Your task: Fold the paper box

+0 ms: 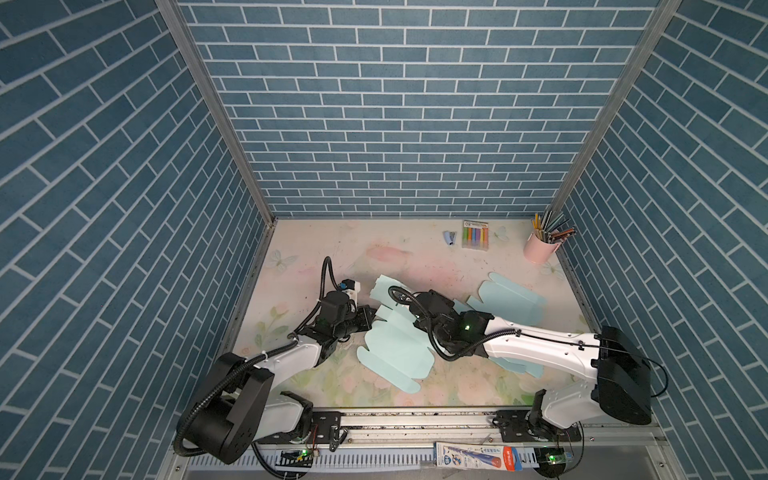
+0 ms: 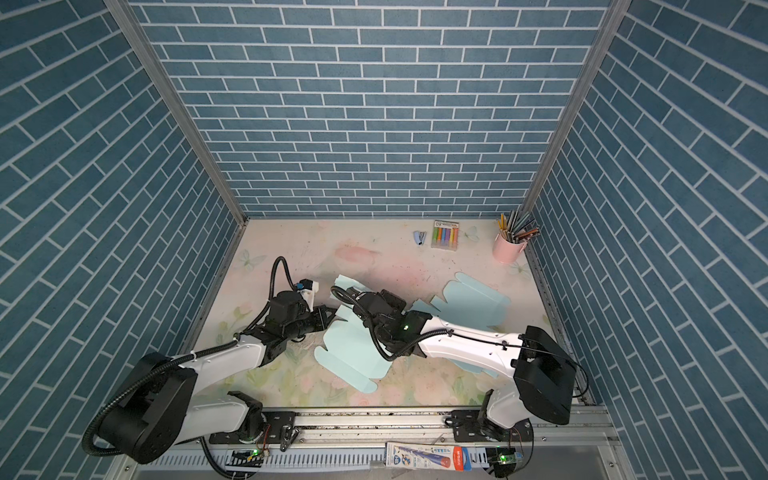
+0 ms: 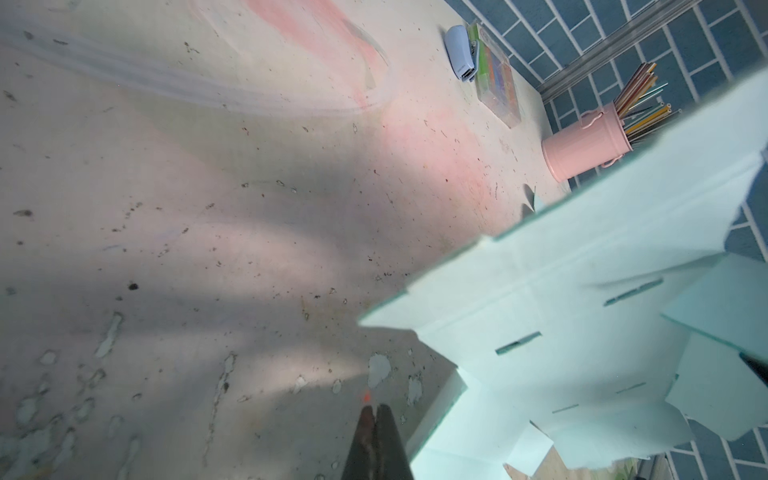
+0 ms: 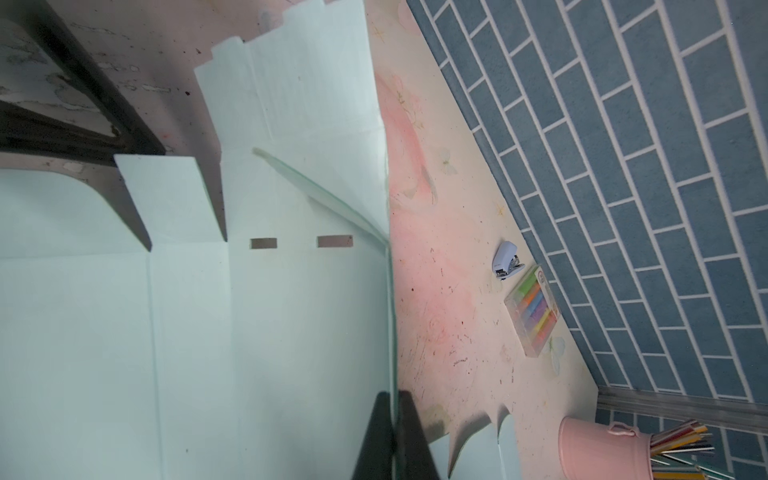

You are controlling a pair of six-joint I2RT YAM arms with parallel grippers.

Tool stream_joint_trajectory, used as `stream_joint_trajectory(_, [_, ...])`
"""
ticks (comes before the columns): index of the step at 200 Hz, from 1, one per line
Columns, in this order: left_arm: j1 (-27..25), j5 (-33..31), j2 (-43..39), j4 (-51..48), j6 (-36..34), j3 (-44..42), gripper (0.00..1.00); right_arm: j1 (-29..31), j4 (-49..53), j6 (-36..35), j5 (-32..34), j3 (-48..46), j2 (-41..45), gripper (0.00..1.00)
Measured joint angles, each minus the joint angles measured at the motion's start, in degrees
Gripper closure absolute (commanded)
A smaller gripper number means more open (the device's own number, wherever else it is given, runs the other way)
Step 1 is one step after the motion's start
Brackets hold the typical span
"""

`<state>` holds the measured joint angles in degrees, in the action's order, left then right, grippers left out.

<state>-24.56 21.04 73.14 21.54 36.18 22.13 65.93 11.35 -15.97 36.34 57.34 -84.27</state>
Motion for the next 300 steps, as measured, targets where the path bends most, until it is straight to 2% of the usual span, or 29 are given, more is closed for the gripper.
stream_joint_trajectory(70, [-5.4,-0.6,-5.4,0.0,1.8,-1.9,1.00,2.6,-5.8,-7.1,4.1,-0.9,-0.7,1.00])
stream_joint_trajectory(97, [-5.6,-0.2,-7.4,-0.2,2.4,-3.8,1.00,3.6,-9.8,-11.6,6.9,-2.7,-2.7,1.00])
stream_joint_trajectory(141, [1.7,2.5,-12.9,-2.2,2.1,-5.3,1.00,6.5,-21.6,-23.5,11.5,-11.1,-5.3,1.00])
stream_joint_trajectory(183, [9.3,3.7,-16.1,-3.7,2.0,-4.0,1.00,7.7,-28.2,-30.7,12.8,-13.2,-6.1,1.00])
stream_joint_trajectory(207, [14.6,3.9,-12.7,-3.1,1.9,-1.4,1.00,8.4,-32.1,-34.1,13.8,-13.3,-6.2,1.00])
stream_joint_trajectory(229, [16.0,4.2,-5.6,-1.9,0.9,2.4,1.00,9.3,-35.7,-37.3,14.3,-13.9,-7.1,1.00])
stream_joint_trajectory(262, [15.6,4.6,3.9,-0.2,-0.9,6.0,1.00,9.8,-44.2,-44.3,15.4,-16.4,-10.5,1.00])
stream_joint_trajectory(300, [11.3,5.0,6.0,0.0,-2.4,5.9,1.00,9.8,-51.0,-50.1,15.7,-18.1,-13.0,1.00])
